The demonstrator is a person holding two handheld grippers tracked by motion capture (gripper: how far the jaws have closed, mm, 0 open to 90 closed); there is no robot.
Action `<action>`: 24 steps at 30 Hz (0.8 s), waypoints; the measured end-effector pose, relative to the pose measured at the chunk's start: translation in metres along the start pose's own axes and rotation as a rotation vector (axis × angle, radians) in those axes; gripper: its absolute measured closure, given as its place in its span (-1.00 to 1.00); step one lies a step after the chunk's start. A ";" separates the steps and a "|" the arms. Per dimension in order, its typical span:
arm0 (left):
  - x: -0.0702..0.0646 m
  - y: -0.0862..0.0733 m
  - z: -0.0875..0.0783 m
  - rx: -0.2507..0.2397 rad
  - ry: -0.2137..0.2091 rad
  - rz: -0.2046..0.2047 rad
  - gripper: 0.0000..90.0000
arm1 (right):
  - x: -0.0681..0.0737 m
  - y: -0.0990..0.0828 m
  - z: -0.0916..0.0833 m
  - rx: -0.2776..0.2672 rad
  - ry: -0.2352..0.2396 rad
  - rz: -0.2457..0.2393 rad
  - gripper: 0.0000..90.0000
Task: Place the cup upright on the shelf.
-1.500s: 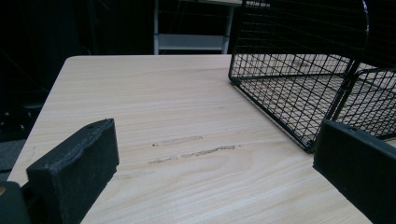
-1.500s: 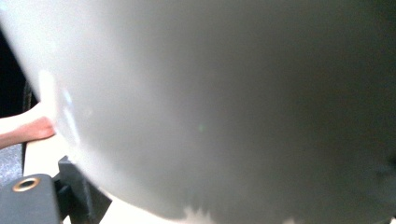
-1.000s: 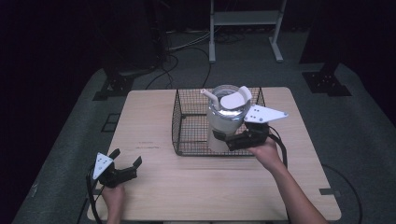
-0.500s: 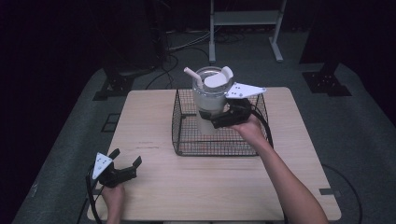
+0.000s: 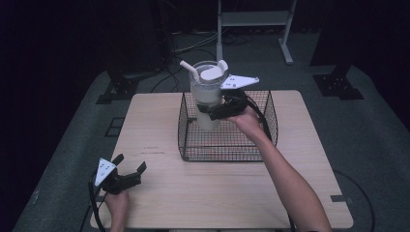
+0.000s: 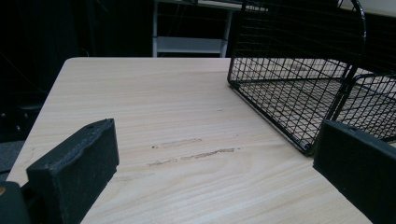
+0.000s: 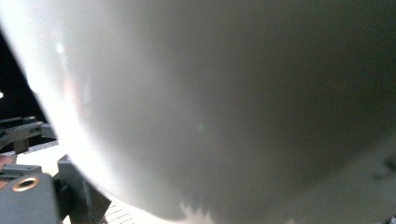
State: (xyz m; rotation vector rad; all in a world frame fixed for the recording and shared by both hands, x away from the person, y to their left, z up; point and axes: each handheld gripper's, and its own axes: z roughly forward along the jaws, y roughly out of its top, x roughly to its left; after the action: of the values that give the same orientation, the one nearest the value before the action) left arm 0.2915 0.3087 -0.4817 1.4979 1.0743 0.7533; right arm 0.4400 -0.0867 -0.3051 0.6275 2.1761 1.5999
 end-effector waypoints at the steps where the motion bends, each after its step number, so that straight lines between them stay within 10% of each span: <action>1: 0.000 0.000 0.000 0.000 0.000 0.000 -1.00 | -0.001 0.000 0.002 0.006 -0.002 0.001 -0.82; 24: 0.001 0.000 -0.001 -0.006 -0.001 -0.004 -1.00 | -0.025 -0.034 0.042 0.070 0.025 0.051 -0.81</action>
State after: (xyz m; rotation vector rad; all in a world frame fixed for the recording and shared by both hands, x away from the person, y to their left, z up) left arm 0.2912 0.3095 -0.4818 1.4906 1.0731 0.7519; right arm 0.4788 -0.0758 -0.3491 0.6927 2.2596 1.5711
